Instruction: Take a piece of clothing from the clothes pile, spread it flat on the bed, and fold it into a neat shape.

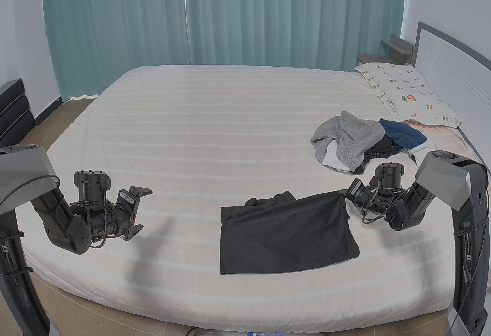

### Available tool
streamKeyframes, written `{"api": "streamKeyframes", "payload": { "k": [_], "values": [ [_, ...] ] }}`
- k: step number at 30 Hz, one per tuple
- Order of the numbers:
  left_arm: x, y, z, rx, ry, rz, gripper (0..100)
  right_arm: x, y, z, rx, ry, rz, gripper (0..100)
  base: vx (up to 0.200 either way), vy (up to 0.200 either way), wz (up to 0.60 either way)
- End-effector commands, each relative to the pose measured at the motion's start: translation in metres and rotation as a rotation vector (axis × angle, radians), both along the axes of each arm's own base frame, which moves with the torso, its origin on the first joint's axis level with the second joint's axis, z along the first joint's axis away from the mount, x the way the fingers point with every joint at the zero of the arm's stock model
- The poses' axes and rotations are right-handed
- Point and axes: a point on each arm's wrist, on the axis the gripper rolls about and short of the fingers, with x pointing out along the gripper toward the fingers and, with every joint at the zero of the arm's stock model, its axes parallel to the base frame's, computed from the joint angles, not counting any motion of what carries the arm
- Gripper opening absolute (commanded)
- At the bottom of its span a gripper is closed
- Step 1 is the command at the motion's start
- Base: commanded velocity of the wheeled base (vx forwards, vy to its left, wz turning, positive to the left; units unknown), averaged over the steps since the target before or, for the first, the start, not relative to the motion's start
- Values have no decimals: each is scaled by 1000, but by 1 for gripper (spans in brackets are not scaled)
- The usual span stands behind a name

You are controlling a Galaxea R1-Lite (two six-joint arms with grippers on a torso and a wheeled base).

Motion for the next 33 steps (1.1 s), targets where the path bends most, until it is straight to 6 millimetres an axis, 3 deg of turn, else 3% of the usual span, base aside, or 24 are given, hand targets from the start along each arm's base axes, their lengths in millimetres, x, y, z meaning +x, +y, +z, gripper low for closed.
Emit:
{"api": "streamKeyframes", "payload": {
  "k": [1,11,12,22,33],
  "values": [
    [0,0,0,0,0,1,100,1,-2,-1,1,0,-4,0,0,0,0],
    [0,0,0,0,0,-1,100,1,-4,-2,-1,5,-7,0,0,0,0],
    [0,0,0,0,0,-1,100,1,-4,-2,-1,4,-7,100,0,0,0],
    [0,-1,0,1,2,-3,100,3,-15,4,55,-6,-45,100,0,0,0],
    [0,-2,-1,1,3,-4,100,3,-19,1,89,11,-71,100,-200,0,0]
  ]
}}
